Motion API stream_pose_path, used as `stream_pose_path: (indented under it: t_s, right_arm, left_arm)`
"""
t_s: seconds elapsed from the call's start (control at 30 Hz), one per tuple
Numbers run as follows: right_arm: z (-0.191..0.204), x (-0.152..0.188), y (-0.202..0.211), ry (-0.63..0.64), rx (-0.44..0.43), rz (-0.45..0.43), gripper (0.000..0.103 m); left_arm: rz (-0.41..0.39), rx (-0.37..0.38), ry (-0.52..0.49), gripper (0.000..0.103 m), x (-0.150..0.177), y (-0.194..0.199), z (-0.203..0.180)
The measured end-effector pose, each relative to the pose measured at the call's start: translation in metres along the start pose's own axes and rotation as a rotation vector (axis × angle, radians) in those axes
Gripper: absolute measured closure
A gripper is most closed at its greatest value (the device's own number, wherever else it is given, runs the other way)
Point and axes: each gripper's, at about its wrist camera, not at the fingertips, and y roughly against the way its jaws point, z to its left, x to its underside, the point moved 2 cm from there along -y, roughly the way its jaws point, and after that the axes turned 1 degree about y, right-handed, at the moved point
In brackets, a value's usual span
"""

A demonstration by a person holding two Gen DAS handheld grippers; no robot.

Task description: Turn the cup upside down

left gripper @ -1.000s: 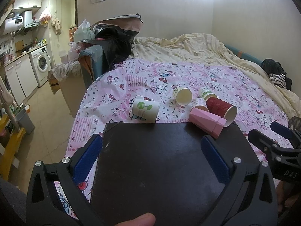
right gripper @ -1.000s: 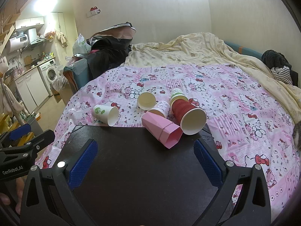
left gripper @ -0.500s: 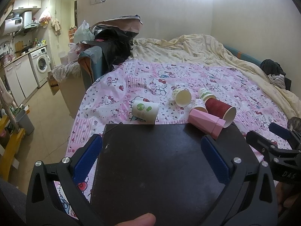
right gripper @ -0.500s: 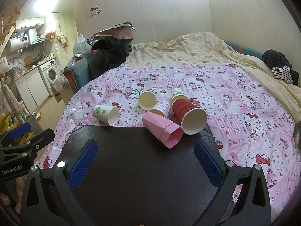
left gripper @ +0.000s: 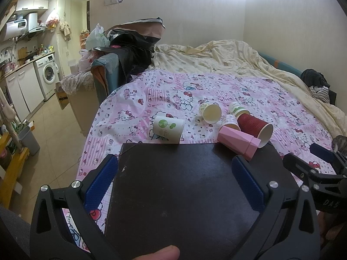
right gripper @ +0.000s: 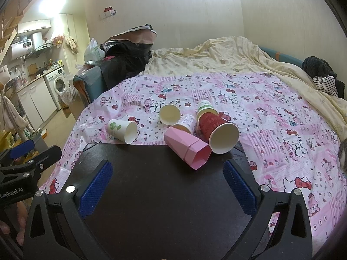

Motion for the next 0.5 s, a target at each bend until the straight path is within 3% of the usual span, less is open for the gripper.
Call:
stream_pose_path:
  t_s: [0.5]
  right_arm:
    - [0.0006, 0.0012, -0.0001, 0.006, 0.001, -0.007, 0.000]
  left_arm:
    - [-0.004, 0.012, -0.008, 0.000, 0.0012, 0.0011, -0.0021]
